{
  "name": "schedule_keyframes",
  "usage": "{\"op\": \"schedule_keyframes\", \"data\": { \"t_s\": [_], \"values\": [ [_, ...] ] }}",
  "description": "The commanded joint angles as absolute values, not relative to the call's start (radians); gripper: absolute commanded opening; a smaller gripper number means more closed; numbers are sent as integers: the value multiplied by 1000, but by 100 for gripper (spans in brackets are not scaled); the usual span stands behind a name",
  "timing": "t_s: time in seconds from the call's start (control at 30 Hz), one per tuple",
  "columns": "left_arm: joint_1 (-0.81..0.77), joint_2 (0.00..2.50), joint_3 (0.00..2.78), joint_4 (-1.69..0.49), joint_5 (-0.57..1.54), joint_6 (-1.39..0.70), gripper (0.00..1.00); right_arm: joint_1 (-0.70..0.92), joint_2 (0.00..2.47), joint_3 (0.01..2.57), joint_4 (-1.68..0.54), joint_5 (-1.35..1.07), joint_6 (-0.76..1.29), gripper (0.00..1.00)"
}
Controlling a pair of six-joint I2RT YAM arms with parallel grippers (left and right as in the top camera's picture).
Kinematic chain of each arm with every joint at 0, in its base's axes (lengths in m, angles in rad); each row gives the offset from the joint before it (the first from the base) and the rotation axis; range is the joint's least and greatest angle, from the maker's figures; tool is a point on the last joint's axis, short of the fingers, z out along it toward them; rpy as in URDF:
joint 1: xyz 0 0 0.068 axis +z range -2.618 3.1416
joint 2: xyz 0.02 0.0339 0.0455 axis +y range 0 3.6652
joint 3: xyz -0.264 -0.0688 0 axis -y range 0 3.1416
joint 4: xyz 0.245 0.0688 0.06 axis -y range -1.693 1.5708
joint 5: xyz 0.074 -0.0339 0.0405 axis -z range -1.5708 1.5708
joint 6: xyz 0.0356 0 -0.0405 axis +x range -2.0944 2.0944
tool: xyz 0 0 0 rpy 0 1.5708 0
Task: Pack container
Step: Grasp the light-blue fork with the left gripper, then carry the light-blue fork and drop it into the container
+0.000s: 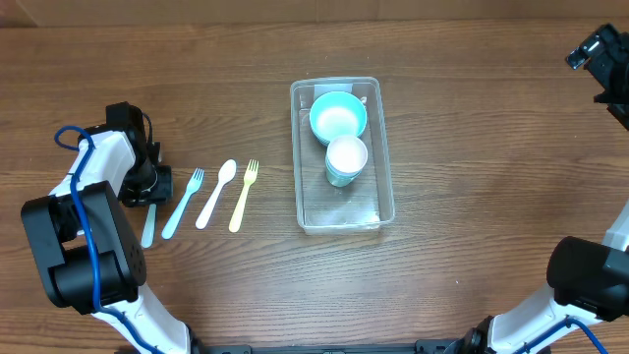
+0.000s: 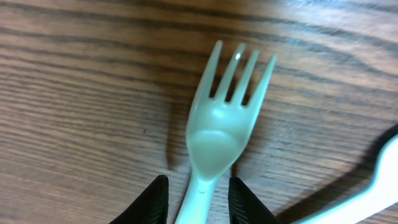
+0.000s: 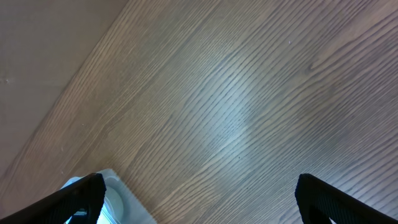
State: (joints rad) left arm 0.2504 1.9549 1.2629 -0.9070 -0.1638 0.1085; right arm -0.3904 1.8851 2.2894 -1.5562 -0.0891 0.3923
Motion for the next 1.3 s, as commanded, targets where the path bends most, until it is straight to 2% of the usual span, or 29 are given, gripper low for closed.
{"op": "schedule_keyframes", "data": {
  "t_s": [0.0, 0.27, 0.43, 0.63, 0.8, 0.87, 1.0, 1.07, 1.27],
  "values": [
    [255, 1964, 1262, -892, -104, 124, 30, -389, 1871, 2294, -1551, -83, 397, 100],
    [255, 1964, 1168, -805, -103, 123, 26, -389, 1871, 2294, -1551, -83, 397, 100],
    [255, 1963, 1172, -808, -104, 123, 4, -389, 1871, 2294, -1550, -83, 397, 100],
    [241, 1963, 1403, -1058, -107, 54, 4, -389, 1871, 2294, -1551, -83, 397, 100],
    [156, 1963, 1832, -1384, -108, 21, 4, -389, 1871, 2294, -1550, -83, 397, 100],
    [80, 1963, 2026, -1492, -91, -16, 4, -389, 1871, 2294, -1550, -83, 397, 100],
    [-130, 1963, 2245, -1560, -36, -4, 4, -389, 1871, 2294, -1551, -83, 397, 100],
    [-323, 1963, 2278, -1520, -36, 84, 4, -389, 1871, 2294, -1551, -83, 397, 100],
    [-673, 2003, 2245, -1385, -36, 401, 4, -389, 1871, 2294, -1551, -83, 397, 100]
  ]
}}
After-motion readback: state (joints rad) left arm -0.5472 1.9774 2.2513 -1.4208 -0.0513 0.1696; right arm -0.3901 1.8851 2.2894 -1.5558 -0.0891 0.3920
